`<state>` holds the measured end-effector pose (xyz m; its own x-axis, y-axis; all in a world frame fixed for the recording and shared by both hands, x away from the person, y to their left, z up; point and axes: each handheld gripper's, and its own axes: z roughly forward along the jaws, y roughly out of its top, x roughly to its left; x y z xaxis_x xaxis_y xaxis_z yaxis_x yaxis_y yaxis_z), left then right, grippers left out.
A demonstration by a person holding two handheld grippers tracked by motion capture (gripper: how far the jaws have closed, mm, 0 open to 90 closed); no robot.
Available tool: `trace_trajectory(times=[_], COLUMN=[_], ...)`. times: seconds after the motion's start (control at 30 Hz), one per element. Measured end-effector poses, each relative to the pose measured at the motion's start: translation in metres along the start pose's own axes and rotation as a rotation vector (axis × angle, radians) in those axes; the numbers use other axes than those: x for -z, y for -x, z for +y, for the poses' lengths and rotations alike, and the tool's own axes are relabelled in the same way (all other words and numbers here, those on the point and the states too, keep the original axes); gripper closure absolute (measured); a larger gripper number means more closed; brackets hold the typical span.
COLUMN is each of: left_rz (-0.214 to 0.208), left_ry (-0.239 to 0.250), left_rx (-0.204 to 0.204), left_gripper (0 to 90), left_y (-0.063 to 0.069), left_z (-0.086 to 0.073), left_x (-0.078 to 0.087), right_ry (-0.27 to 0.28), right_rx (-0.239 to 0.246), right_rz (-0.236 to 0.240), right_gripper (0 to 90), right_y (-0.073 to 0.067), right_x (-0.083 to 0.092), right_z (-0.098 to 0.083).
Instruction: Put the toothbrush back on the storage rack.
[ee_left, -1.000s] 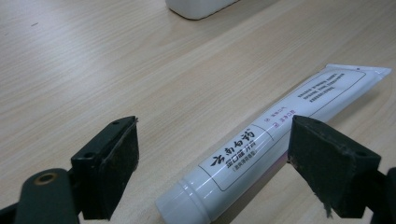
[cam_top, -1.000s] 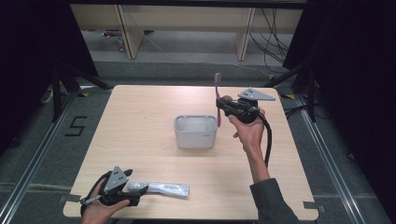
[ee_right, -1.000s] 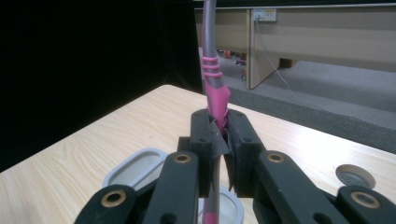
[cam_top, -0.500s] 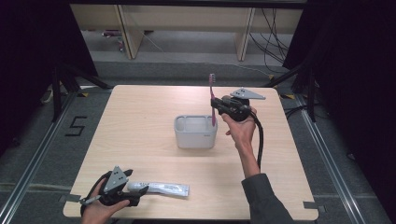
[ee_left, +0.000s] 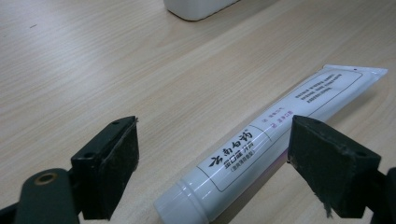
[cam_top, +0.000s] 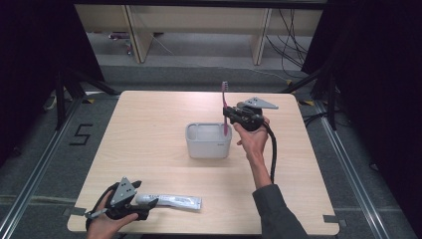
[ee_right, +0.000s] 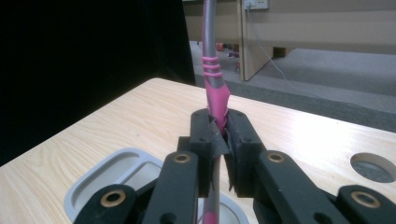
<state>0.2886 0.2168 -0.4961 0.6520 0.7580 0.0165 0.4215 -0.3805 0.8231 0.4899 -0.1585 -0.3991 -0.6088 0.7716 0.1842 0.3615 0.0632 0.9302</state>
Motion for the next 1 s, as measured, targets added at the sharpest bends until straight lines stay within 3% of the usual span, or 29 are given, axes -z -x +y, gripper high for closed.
trace_trajectory(times=[0.53,0.7,0.73,0.77,0.87,1.0], left_rz=[-0.002,0.0,-0.001,-0.005,-0.005,-0.005], left_ry=[-0.001,-0.004,-0.004,-0.003,-0.004,-0.004], left_rx=[-0.004,-0.005,-0.005,-0.007,-0.007,-0.004], left_gripper=[16.0,16.0,16.0,16.0,16.0,16.0], left_y=[0.0,0.0,0.0,0.001,0.001,0.001], left_z=[0.0,0.0,0.0,0.0,0.0,0.0], left_x=[0.0,0.0,0.0,-0.001,-0.001,-0.001], right_ry=[-0.021,-0.029,-0.035,-0.033,-0.035,-0.04], right_rx=[-0.029,-0.012,-0.035,-0.012,-0.029,-0.011], right_rz=[-0.007,-0.015,-0.013,-0.008,-0.016,-0.015], right_gripper=[82.4,82.3,82.3,82.2,82.1,81.9], right_y=[0.007,0.009,0.007,0.008,0.008,0.01], right_x=[-0.006,-0.008,-0.008,-0.009,-0.009,-0.009], right_z=[-0.018,-0.024,-0.024,-0.026,-0.027,-0.03])
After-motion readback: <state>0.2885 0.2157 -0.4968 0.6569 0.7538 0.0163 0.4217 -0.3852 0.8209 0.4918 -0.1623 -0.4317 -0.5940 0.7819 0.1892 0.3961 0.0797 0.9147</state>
